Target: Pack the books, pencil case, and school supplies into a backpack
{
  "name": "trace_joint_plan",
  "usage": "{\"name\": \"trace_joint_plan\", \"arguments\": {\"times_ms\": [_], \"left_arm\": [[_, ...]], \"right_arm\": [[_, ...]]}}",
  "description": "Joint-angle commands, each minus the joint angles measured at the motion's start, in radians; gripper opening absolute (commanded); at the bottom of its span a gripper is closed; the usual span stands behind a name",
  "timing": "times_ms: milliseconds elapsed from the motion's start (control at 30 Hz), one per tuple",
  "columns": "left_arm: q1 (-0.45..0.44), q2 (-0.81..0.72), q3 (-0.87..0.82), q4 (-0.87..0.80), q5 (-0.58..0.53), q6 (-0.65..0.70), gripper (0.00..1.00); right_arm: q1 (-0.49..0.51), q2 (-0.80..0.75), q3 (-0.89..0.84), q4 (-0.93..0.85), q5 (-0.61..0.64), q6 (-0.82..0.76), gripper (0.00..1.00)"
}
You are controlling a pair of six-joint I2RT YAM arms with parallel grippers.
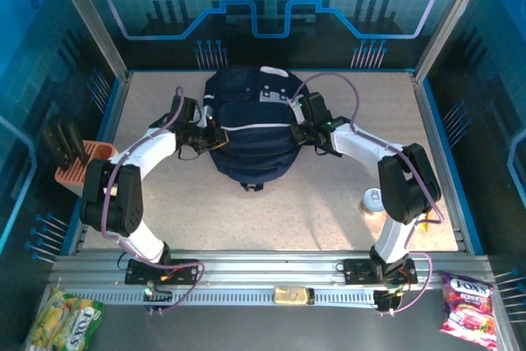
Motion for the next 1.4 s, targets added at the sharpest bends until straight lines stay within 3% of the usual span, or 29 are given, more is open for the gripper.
{"name": "trace_joint_plan", "arguments": {"times_ms": [0,233,567,600,633,700,767,867,1000,1033,1167,1267,1367], "left_arm": [[0.014,0.013,0.027,-0.089,0.032,0.107,0.00],[-0.006,0.017,0.026,-0.055,0.069,0.102,0.00],[-0.142,0.088,0.104,-0.093,0.012,0.123,0.00],[-0.144,0.089,0.112,-0.094,0.003,0.115,0.04],[-0.144,0.084,0.116,-0.091,-0.006,0.104,0.13],[-0.144,0.055,0.120,-0.081,-0.033,0.085,0.35],[-0.144,0.000,0.111,-0.059,-0.075,0.070,0.47],[-0.144,-0.102,0.068,-0.014,-0.193,0.050,0.65],[-0.141,-0.262,-0.061,0.083,-0.467,0.044,0.94],[-0.140,-0.300,-0.104,0.113,-0.547,0.046,0.99],[-0.140,-0.411,-0.281,0.239,-0.837,0.083,0.99],[-0.136,-0.462,-0.415,0.381,-0.924,0.174,0.99],[-0.130,-0.492,-0.532,0.516,-1.001,0.233,0.99]], "right_arm": [[-0.050,0.042,0.075,0.031,0.039,0.043,0.00],[-0.077,-0.045,-0.031,0.032,0.085,0.151,0.00],[-0.186,-0.239,-0.277,0.046,0.095,0.263,0.00],[-0.191,-0.251,-0.282,0.048,0.084,0.258,0.00],[-0.196,-0.263,-0.282,0.042,0.077,0.256,0.09],[-0.200,-0.297,-0.273,0.015,0.079,0.259,0.36],[-0.200,-0.350,-0.276,0.007,0.087,0.272,0.56],[-0.201,-0.444,-0.317,0.054,0.118,0.285,0.75],[-0.215,-0.559,-0.409,0.141,0.214,0.286,0.99],[-0.219,-0.582,-0.440,0.173,0.247,0.277,1.00],[-0.235,-0.642,-0.561,0.304,0.383,0.243,1.00],[-0.239,-0.672,-0.708,0.515,0.451,0.172,1.00],[-0.250,-0.681,-0.764,0.506,0.494,0.196,1.00]]}}
